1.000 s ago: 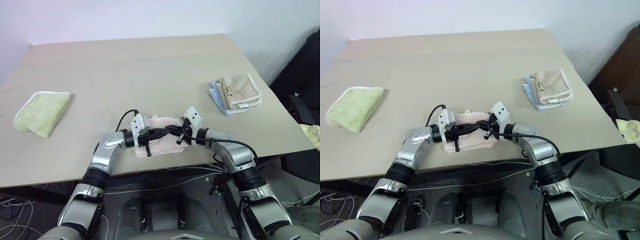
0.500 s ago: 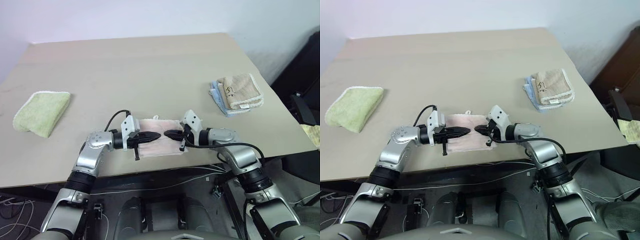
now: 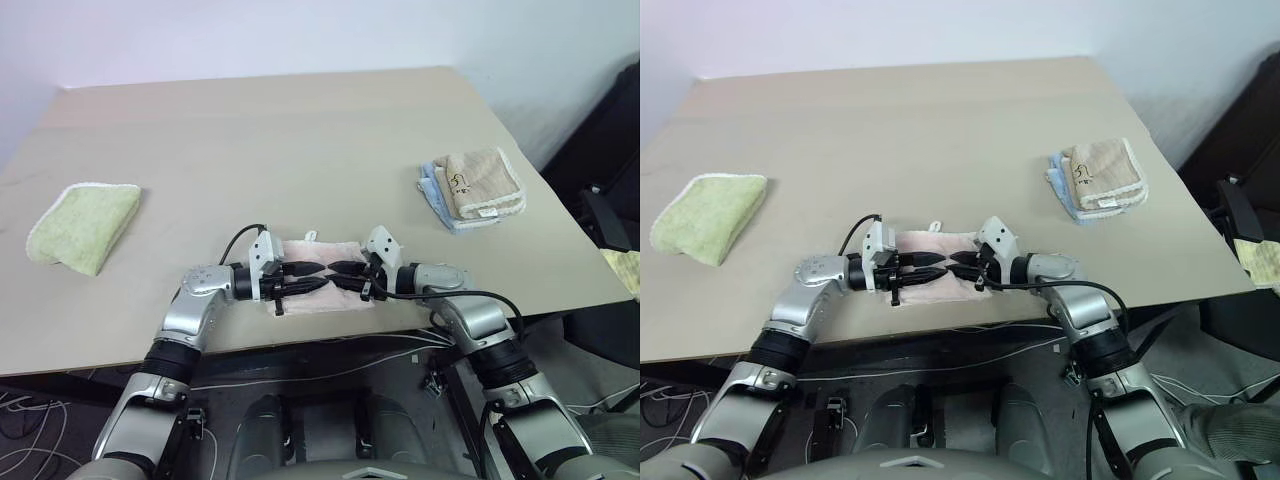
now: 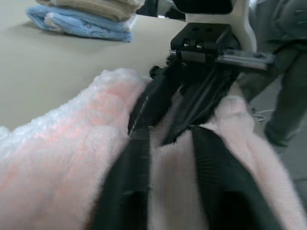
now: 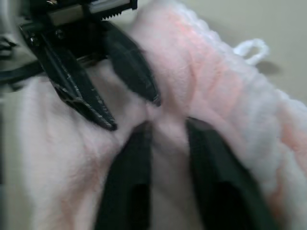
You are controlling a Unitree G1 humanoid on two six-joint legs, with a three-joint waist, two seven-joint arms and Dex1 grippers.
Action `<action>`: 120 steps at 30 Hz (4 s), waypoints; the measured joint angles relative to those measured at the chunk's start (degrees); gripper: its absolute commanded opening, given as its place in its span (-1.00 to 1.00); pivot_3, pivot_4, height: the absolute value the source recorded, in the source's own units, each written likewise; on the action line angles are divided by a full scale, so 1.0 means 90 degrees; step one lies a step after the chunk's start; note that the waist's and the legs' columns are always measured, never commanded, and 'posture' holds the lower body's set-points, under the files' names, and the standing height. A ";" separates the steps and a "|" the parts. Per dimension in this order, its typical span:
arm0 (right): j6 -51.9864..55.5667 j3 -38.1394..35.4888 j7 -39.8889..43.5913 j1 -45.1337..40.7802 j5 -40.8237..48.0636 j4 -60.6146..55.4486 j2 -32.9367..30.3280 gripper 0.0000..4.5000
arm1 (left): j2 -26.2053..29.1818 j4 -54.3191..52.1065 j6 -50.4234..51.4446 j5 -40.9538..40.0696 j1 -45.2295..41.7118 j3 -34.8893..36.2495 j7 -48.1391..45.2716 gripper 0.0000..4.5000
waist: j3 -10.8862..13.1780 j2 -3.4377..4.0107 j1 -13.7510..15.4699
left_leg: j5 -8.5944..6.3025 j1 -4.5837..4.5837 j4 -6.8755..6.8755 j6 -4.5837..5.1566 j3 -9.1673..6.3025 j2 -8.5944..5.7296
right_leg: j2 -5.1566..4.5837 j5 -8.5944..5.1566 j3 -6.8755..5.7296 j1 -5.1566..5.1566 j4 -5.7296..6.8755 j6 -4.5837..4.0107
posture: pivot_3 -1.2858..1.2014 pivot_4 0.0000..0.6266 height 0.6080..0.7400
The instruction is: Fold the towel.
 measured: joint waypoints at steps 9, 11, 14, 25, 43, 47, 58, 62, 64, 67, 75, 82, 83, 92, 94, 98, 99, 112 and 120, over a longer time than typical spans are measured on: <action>0.1338 -0.0578 0.0456 -0.0504 0.1202 -0.1142 -0.0588 0.99 | 0.0726 -0.1351 0.1158 -0.0859 0.0050 0.0747 0.0134 1.00 | 0.0008 -0.0001 0.0003 | -0.0004 -0.0020 -0.0002 -0.0007 0.0000 0.0000 | 0.0001 -0.0001 0.0000 -0.0021 0.0000 0.0000 | 0.03 -0.52 1.00; 0.1430 -0.0642 0.0484 -0.0549 0.1325 -0.1289 -0.0687 0.99 | 0.0857 -0.1517 0.1480 -0.1047 0.0051 0.0946 0.0281 1.00 | 0.0009 -0.0002 0.0006 | -0.0004 -0.0021 -0.0005 -0.0006 0.0000 0.0000 | 0.0001 -0.0002 0.0000 -0.0021 -0.0002 0.0001 | 0.03 -0.52 1.00; 0.1504 -0.0677 0.0481 -0.0575 0.1373 -0.1365 -0.0819 0.99 | 0.1239 -0.1663 0.2019 -0.1252 0.0125 0.1344 0.0592 1.00 | 0.0010 -0.0002 0.0004 | -0.0004 -0.0022 -0.0006 -0.0006 0.0001 -0.0001 | 0.0000 -0.0003 0.0000 -0.0022 -0.0004 0.0002 | 0.03 -0.52 1.00; 0.1654 -0.0860 0.0151 -0.0268 0.1616 -0.1441 -0.0824 0.99 | 0.1685 -0.2203 0.6123 -0.3095 0.0946 0.2716 0.2459 1.00 | 0.0030 -0.0022 0.0018 | -0.0008 -0.0022 -0.0006 -0.0013 -0.0001 -0.0004 | -0.0006 -0.0004 0.0003 -0.0025 -0.0008 0.0002 | 0.03 -0.52 1.00; 0.1777 -0.1093 -0.0536 -0.0017 0.1619 -0.1442 -0.0906 0.99 | -0.0048 -0.1989 0.8451 -0.4301 0.0493 0.2645 0.4215 1.00 | 0.0032 -0.0025 0.0091 | -0.0008 -0.0010 0.0001 -0.0013 -0.0006 -0.0016 | -0.0012 -0.0003 0.0001 -0.0018 -0.0011 0.0001 | 0.03 -0.52 1.00; 0.1799 -0.1107 -0.0693 0.0149 0.1637 -0.1681 -0.0906 0.99 | 0.0004 -0.1810 0.8647 -0.4356 0.0294 0.2704 0.4310 1.00 | 0.0032 -0.0027 0.0141 | -0.0008 -0.0011 -0.0001 -0.0013 -0.0007 -0.0013 | -0.0009 -0.0003 0.0001 -0.0016 -0.0009 0.0001 | 0.03 -0.52 1.00; 0.1904 -0.1253 -0.0881 0.0318 0.1676 -0.1911 -0.0969 0.99 | 0.1005 -0.1451 0.9333 -0.4565 0.0374 0.3129 0.3984 1.00 | 0.0035 -0.0027 -0.0003 | -0.0009 -0.0017 -0.0014 -0.0015 -0.0004 -0.0009 | -0.0007 -0.0004 0.0003 -0.0026 -0.0012 0.0000 | 0.03 -0.52 1.00; 0.1903 -0.1248 -0.0915 0.0313 0.1668 -0.1907 -0.0966 0.99 | 0.0848 -0.1263 0.9456 -0.4515 0.0201 0.3124 0.4083 1.00 | 0.0035 -0.0027 0.0025 | -0.0009 -0.0014 -0.0014 -0.0015 -0.0006 -0.0010 | -0.0011 -0.0004 0.0002 -0.0028 -0.0018 0.0000 | 0.03 -0.52 1.00; 0.1907 -0.1248 -0.0927 0.0304 0.1668 -0.1907 -0.0966 0.99 | 0.0655 -0.1266 0.9522 -0.4455 0.0161 0.3155 0.4182 1.00 | 0.0034 -0.0025 0.0059 | -0.0010 -0.0010 -0.0014 -0.0015 -0.0009 -0.0014 | -0.0018 -0.0004 0.0000 -0.0028 -0.0024 0.0000 | 0.03 -0.52 1.00; 0.1914 -0.1248 -0.0967 0.0277 0.1667 -0.1889 -0.0967 0.99 | 0.0247 -0.1277 0.9564 -0.4384 0.0004 0.3167 0.4415 1.00 | 0.0030 -0.0019 0.0184 | -0.0013 0.0001 -0.0014 -0.0009 -0.0007 -0.0023 | -0.0040 -0.0003 -0.0004 -0.0016 -0.0031 0.0000 | 0.03 -0.52 1.00; 0.2074 -0.1276 -0.1169 0.0189 0.1679 -0.1865 -0.0960 0.99 | -0.0460 -0.0801 0.9716 -0.4283 -0.0590 0.3070 0.4807 1.00 | 0.0027 -0.0014 0.0384 | -0.0049 -0.0036 -0.0015 0.0053 -0.0013 -0.0104 | -0.0111 0.0003 -0.0029 0.0006 -0.0093 -0.0002 | 0.03 -0.52 1.00; 0.2110 -0.1398 -0.1406 0.0190 0.1694 -0.1874 -0.0904 0.99 | -0.0802 -0.0269 0.9724 -0.4135 -0.1119 0.2909 0.4978 1.00 | 0.0026 -0.0013 0.0416 | -0.0067 -0.0094 0.0036 0.0101 -0.0012 -0.0132 | -0.0132 0.0005 -0.0047 0.0003 -0.0107 0.0000 | 0.03 -0.52 1.00; 0.2110 -0.1405 -0.1439 0.0196 0.1703 -0.1891 -0.0903 0.99 | -0.0835 -0.0231 0.9724 -0.4131 -0.1157 0.2890 0.4990 1.00 | 0.0026 -0.0013 0.0416 | -0.0068 -0.0094 0.0039 0.0103 -0.0013 -0.0132 | -0.0133 0.0005 -0.0048 0.0005 -0.0107 0.0000 | 0.03 -0.52 1.00; 0.2123 -0.1522 -0.1581 0.0287 0.1795 -0.1959 -0.0928 0.99 | -0.0692 -0.0145 0.9676 -0.4276 -0.1299 0.2465 0.4990 1.00 | 0.0027 -0.0014 0.0340 | -0.0060 -0.0094 0.0031 0.0116 -0.0016 -0.0131 | -0.0128 0.0002 -0.0060 0.0031 -0.0105 0.0010 | 0.03 -0.52 1.00; 0.2142 -0.1526 -0.1598 0.0332 0.1809 -0.1993 -0.0928 0.99 | -0.0605 -0.0184 0.9666 -0.4332 -0.1289 0.2354 0.4960 1.00 | 0.0028 -0.0016 0.0332 | -0.0059 -0.0094 0.0030 0.0118 -0.0016 -0.0130 | -0.0125 0.0001 -0.0060 0.0030 -0.0105 0.0012 | 0.03 -0.52 1.00; 0.2146 -0.1569 -0.1671 0.0383 0.1812 -0.2006 -0.0928 1.00 | -0.0553 -0.0505 0.9600 -0.4362 -0.1207 0.2030 0.4914 0.83 | 0.0028 -0.0015 0.0333 | -0.0058 -0.0093 0.0028 0.0118 -0.0015 -0.0129 | -0.0124 0.0000 -0.0060 0.0031 -0.0105 0.0013 | 0.03 -0.52 1.00; 0.2146 -0.1577 -0.1690 0.0393 0.1812 -0.2015 -0.0927 1.00 | -0.0621 -0.0505 0.9599 -0.4319 -0.1202 0.2018 0.4965 0.70 | 0.0028 -0.0015 0.0336 | -0.0058 -0.0093 0.0029 0.0118 -0.0015 -0.0129 | -0.0124 0.0000 -0.0060 0.0031 -0.0106 0.0013 | 0.03 -0.52 1.00; 0.2134 -0.1696 -0.1854 0.0414 0.1810 -0.2042 -0.0900 1.00 | -0.0749 -0.0552 0.9690 -0.3961 -0.1177 0.1980 0.5003 -0.99 | 0.0026 -0.0013 0.0321 | -0.0056 -0.0083 0.0031 0.0118 -0.0017 -0.0126 | -0.0119 0.0001 -0.0060 0.0037 -0.0099 0.0015 | 0.03 -0.52 1.00; 0.2135 -0.1738 -0.1856 0.0336 0.1888 -0.2029 -0.0849 1.00 | -0.0511 -0.0664 0.9699 -0.4253 -0.0979 0.2163 0.5016 -0.99 | 0.0027 -0.0014 0.0162 | -0.0054 -0.0084 0.0030 0.0117 -0.0017 -0.0121 | -0.0116 0.0006 -0.0060 0.0035 -0.0097 0.0025 | 0.03 -0.52 1.00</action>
